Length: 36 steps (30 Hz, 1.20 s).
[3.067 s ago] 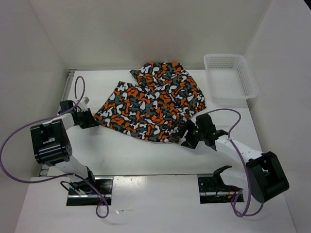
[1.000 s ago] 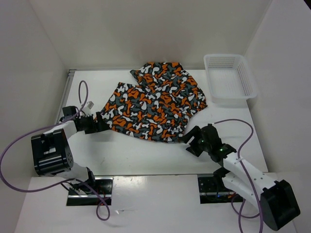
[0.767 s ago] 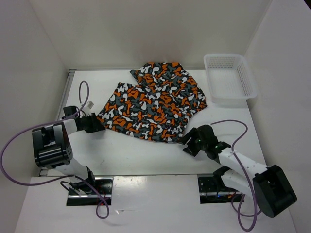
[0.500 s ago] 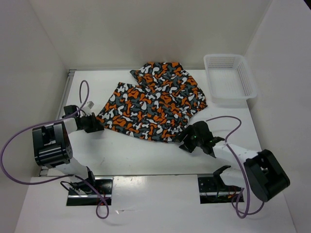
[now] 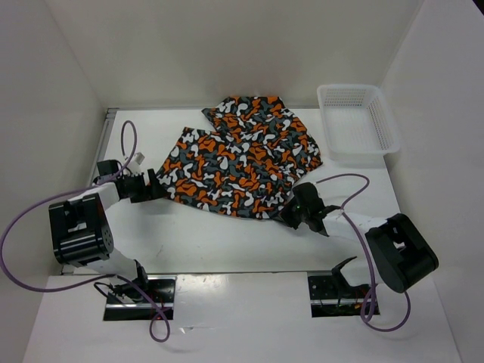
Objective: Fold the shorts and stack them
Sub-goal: Fold the shorts
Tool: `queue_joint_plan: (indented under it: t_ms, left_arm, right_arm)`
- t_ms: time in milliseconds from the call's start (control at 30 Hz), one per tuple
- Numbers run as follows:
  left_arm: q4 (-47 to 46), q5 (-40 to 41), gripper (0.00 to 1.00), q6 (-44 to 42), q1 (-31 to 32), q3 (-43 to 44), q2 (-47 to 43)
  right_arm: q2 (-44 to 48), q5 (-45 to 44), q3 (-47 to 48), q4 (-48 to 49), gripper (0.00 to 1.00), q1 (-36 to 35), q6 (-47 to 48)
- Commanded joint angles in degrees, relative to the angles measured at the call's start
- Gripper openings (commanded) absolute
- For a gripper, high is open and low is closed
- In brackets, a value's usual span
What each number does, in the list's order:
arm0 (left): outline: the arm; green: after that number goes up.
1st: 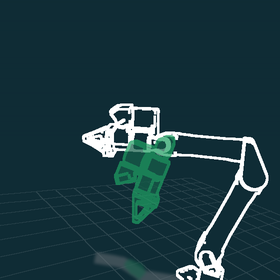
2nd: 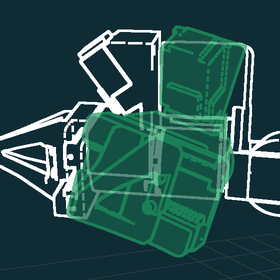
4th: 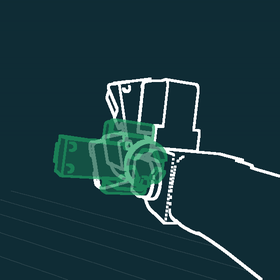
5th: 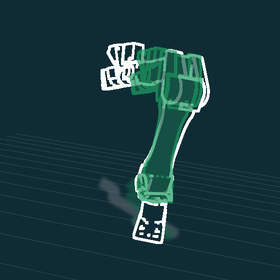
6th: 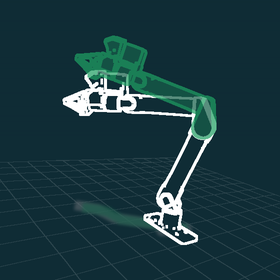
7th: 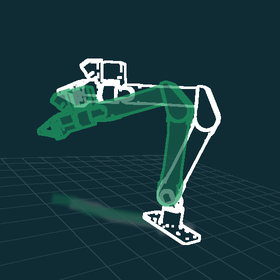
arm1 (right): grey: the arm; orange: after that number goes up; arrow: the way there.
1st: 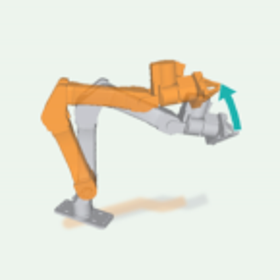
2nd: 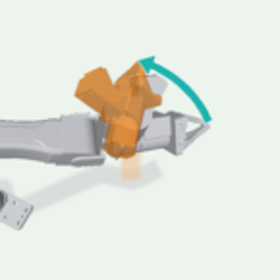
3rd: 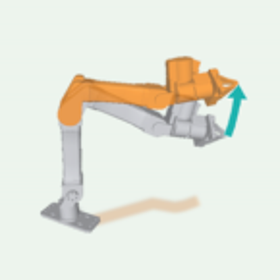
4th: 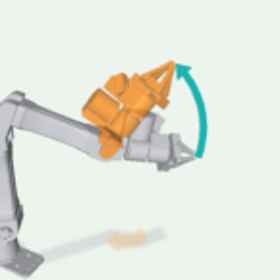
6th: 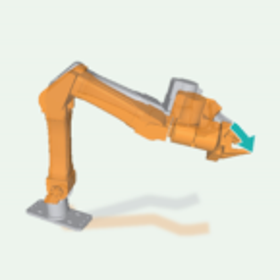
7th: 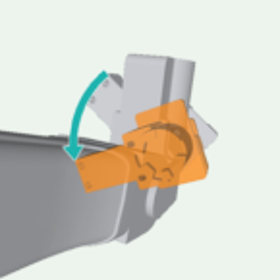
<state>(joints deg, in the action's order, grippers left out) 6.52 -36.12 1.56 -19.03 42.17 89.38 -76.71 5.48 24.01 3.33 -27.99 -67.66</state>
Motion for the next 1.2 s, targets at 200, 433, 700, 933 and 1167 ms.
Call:
queue_joint_plan:
  t_ms: [200,433,700,933,1167]
  left_arm:
    - [-1.95,2.98,0.63,-1.56,-0.31,0.89,4.31]
    - [-0.47,5.43,0.91,-1.56,0.83,3.00,4.83]
    - [0.14,14.84,0.87,-1.56,5.13,2.91,6.42]
    - [5.42,25.21,0.97,-1.56,5.14,0.20,-2.26]
    - [3.85,20.75,0.95,-1.56,5.14,-3.59,-5.63]
  right_arm:
    - [0.95,-3.72,2.80,-2.01,0.00,-0.49,2.61]
    - [2.34,-4.24,2.80,-2.63,0.00,-0.49,3.15]
    - [4.81,-4.86,1.74,-3.68,0.00,-0.49,3.15]
    - [5.95,-6.00,1.74,-5.27,0.00,-0.49,3.15]
    - [6.48,-6.00,1.74,-5.79,0.00,-0.49,3.67]
